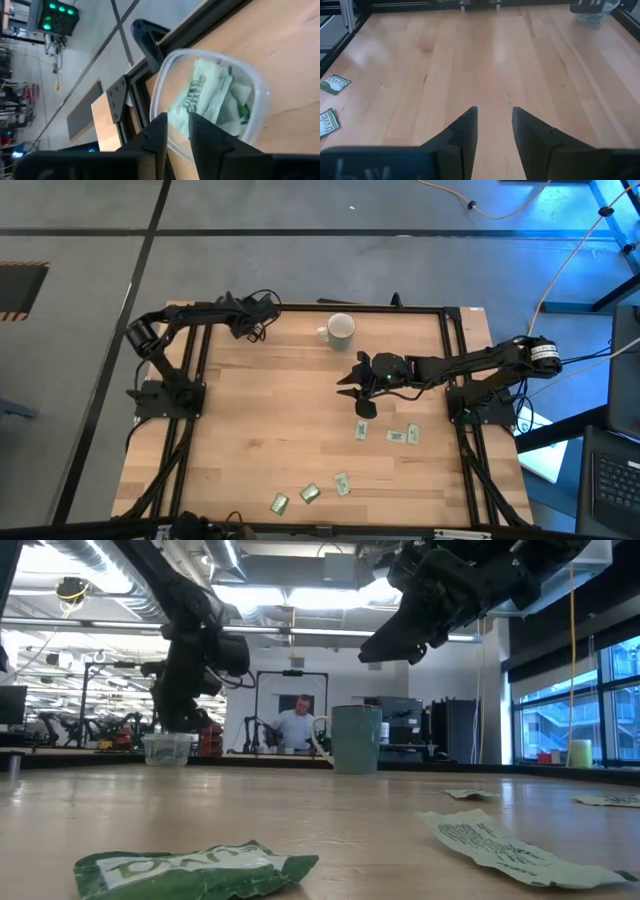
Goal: Pick and place Stevia / Truvia into bins
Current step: Put the stevia packet into the transparent bin
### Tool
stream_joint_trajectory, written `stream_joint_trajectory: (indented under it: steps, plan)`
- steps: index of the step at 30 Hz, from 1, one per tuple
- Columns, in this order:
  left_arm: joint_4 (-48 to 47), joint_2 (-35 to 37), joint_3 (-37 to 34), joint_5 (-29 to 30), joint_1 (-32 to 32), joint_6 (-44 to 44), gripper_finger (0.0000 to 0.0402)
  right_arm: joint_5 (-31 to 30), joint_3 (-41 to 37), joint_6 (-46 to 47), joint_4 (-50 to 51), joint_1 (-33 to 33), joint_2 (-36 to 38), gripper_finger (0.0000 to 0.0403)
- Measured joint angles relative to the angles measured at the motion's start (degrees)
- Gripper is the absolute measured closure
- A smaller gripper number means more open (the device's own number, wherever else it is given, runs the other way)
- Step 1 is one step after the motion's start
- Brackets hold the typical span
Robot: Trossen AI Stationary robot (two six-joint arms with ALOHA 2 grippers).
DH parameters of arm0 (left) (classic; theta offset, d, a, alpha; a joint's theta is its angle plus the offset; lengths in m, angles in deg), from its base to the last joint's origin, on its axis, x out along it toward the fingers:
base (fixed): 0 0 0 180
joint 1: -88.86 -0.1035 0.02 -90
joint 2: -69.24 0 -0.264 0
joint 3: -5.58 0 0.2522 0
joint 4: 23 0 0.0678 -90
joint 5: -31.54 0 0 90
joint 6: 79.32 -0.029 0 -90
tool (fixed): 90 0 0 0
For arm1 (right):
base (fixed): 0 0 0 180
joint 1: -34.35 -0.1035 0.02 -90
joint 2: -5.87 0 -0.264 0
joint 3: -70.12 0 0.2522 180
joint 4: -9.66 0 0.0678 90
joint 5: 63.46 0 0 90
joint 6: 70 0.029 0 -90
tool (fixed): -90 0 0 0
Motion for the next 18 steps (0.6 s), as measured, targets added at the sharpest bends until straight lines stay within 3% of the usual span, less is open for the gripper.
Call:
stream_joint_trajectory:
  steps: [6,12,18]
  plan:
    - [0.16,2.28,2.34,-3.01,0.16,-1.47,0.0312,0.01,0.0,0.07,0.85,0.0,0.0,0.0278]
    - [1.02,9.33,1.32,-8.02,2.58,-0.33,0.0313,0.32,-0.02,2.73,6.78,0.0,0.28,0.0278]
    - [15.48,20.73,-6.74,-15.57,10.85,-1.86,0.0315,6.4,-0.04,4.81,17.12,-0.02,0.66,0.0278]
